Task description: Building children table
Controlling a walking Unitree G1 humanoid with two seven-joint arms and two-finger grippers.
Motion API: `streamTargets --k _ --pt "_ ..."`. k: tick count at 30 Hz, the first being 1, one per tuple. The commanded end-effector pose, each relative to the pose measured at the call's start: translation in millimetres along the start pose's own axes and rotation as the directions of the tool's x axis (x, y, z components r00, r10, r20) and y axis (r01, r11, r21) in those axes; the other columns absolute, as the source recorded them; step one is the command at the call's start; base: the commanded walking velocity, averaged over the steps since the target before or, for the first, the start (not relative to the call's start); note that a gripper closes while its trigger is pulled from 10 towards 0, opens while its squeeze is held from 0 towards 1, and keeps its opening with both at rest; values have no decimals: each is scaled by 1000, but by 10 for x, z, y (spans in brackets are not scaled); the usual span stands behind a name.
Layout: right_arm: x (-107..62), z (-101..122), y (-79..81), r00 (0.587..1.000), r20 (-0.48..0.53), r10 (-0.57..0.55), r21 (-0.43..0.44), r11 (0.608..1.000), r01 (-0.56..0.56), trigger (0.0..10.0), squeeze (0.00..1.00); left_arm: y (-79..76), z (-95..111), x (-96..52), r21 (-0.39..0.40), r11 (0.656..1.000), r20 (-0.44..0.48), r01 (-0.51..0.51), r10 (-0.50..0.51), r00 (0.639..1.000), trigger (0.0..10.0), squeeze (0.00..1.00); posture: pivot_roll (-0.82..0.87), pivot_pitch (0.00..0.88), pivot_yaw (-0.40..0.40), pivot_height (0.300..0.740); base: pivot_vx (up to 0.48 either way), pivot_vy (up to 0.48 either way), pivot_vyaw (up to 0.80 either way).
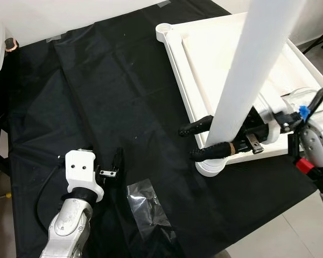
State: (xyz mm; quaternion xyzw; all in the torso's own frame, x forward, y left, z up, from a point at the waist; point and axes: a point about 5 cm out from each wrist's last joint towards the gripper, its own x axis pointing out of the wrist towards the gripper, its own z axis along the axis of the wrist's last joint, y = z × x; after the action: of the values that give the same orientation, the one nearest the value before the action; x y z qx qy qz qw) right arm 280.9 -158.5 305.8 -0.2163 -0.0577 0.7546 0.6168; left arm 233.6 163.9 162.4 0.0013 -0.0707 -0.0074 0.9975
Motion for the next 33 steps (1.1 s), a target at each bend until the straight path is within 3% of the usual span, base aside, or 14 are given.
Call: streamTargets --k 1,23,33 --pt "60 -83 64 999 14 50 45 998 -50 10000 0 51 -59 -36 19 1000 -33 -13 14 999 10000 0 50 402 90 740 0 0 0" --pt "-40 -207 195 994 47 -100 128 987 93 10000 0 80 -77 -15 12 1000 -43 -12 13 999 10000 0 50 402 105 740 0 0 0" --pt "-72 -221 176 984 51 -171 126 979 163 10000 0 75 -77 -7 9 1000 -42 -14 14 999 10000 0 48 403 100 740 0 0 0"
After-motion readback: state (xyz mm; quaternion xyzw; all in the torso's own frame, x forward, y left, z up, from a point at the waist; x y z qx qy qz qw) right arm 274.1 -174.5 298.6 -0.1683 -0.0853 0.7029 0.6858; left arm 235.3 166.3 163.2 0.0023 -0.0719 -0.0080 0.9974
